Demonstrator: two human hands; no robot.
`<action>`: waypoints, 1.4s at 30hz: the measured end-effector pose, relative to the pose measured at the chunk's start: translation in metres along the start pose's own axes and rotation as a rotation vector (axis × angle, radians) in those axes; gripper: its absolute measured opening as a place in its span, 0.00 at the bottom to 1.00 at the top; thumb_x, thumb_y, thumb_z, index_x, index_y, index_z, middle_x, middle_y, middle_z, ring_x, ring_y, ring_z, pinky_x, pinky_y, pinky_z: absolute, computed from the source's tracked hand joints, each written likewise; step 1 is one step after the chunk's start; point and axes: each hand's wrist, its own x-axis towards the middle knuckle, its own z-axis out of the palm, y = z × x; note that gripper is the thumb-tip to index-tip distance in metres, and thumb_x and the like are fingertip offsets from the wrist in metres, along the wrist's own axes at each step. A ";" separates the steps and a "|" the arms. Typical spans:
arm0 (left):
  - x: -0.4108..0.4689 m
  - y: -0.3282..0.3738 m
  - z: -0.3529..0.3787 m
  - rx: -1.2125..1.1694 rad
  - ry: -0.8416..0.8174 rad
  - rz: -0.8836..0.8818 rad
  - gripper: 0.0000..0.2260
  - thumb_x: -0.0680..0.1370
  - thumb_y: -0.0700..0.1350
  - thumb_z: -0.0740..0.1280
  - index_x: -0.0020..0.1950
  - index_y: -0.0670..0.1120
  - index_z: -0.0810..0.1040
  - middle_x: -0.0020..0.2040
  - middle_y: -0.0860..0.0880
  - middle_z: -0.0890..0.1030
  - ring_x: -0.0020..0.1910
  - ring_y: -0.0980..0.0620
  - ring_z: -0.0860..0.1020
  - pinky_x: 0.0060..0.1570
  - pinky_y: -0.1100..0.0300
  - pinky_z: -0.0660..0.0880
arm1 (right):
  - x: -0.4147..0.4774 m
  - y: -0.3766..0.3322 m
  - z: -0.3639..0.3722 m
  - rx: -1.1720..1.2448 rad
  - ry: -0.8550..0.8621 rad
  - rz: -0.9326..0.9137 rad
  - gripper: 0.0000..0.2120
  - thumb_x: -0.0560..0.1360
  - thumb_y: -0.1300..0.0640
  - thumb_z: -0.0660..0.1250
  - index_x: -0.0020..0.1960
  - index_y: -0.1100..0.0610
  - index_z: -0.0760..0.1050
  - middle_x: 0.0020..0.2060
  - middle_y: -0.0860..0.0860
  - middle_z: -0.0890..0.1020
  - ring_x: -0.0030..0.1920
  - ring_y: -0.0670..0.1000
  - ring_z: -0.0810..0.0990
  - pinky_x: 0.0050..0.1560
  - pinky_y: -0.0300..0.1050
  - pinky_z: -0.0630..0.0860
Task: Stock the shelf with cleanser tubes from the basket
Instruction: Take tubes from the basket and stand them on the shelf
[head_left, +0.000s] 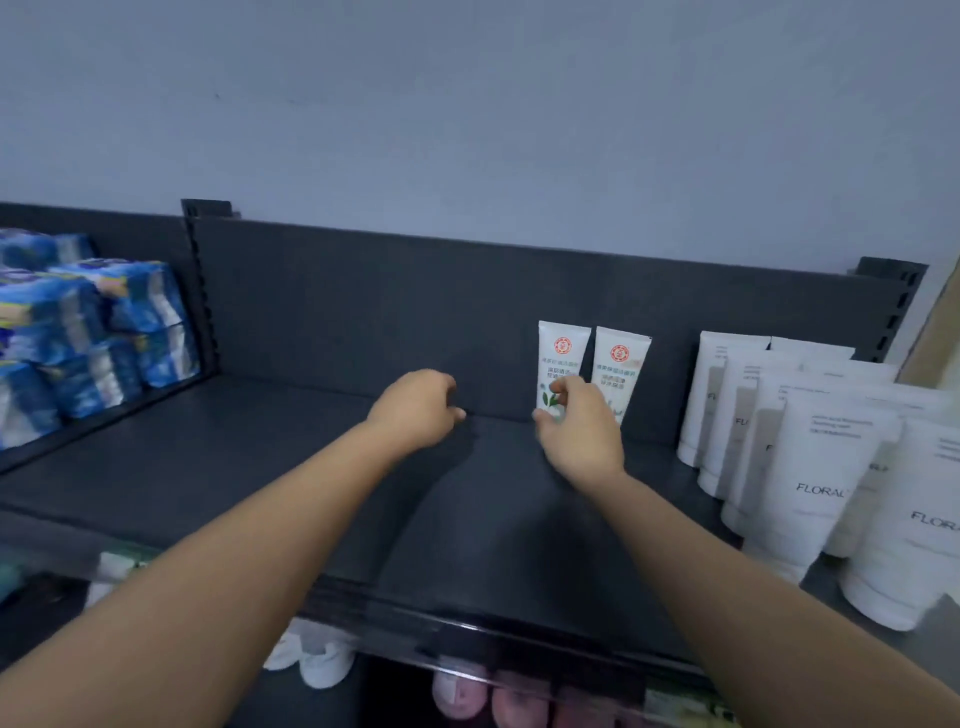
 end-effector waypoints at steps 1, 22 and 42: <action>-0.008 -0.007 -0.005 0.037 0.003 -0.026 0.11 0.78 0.49 0.66 0.54 0.44 0.78 0.52 0.47 0.79 0.54 0.45 0.77 0.51 0.52 0.76 | -0.005 -0.008 0.003 -0.028 -0.032 -0.052 0.18 0.76 0.54 0.67 0.64 0.54 0.70 0.59 0.52 0.75 0.59 0.55 0.75 0.59 0.53 0.74; -0.246 -0.180 -0.136 0.560 0.092 -0.595 0.15 0.78 0.47 0.64 0.63 0.45 0.74 0.59 0.44 0.76 0.59 0.43 0.76 0.54 0.49 0.75 | -0.128 -0.211 0.104 -0.127 -0.558 -0.681 0.23 0.78 0.49 0.64 0.70 0.53 0.67 0.65 0.55 0.72 0.66 0.58 0.69 0.61 0.52 0.71; -0.464 -0.347 -0.210 0.572 0.003 -0.961 0.10 0.79 0.47 0.62 0.57 0.45 0.76 0.56 0.46 0.77 0.57 0.44 0.75 0.45 0.53 0.68 | -0.304 -0.402 0.223 -0.139 -0.765 -0.876 0.18 0.75 0.49 0.66 0.64 0.53 0.72 0.61 0.56 0.76 0.63 0.60 0.74 0.56 0.50 0.72</action>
